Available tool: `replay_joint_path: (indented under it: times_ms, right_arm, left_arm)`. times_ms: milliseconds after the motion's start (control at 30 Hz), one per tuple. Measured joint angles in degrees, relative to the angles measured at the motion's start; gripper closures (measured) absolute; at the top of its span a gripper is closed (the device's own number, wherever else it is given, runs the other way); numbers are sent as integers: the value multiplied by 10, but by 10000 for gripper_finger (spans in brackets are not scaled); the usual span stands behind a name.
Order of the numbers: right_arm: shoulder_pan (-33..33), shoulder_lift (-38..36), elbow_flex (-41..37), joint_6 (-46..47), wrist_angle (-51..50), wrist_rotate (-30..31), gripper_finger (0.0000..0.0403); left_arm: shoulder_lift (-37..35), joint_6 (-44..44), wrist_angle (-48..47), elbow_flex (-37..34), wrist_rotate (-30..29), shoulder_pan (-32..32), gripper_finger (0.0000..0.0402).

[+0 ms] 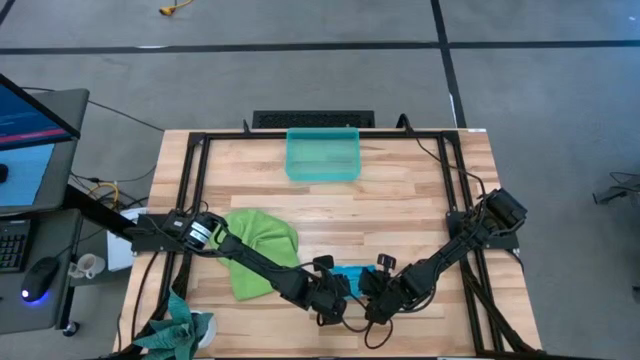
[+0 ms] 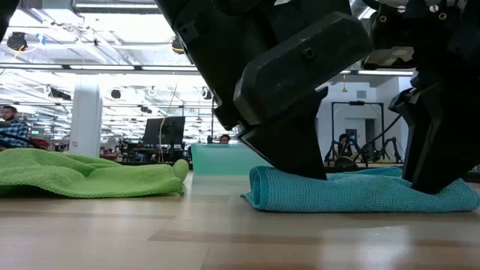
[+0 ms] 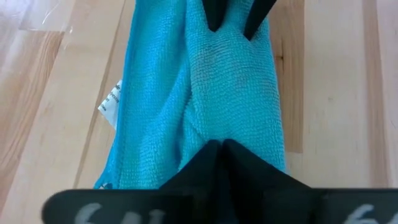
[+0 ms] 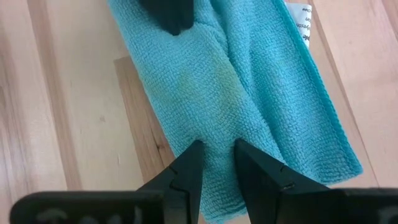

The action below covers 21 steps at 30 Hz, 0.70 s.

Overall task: Roll microfiber towels into tight, uniform cylinder then place into a basket
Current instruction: Roll the blue microfiber cloth

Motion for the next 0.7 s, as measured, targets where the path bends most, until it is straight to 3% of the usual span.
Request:
replay_joint_path:
  times_ms: [333,500,700]
  right_arm:
    - [0,0,0,-1,0,-3,285]
    - [0,0,0,-1,-1,-4,285]
    - [0,0,0,-1,-1,-4,285]
  left_arm:
    - [-39,7,-45,-2,26,-2,321]
    - [-82,7,-85,-2,-17,-17,321]
    - [-105,-22,-129,-2,-108,-43,321]
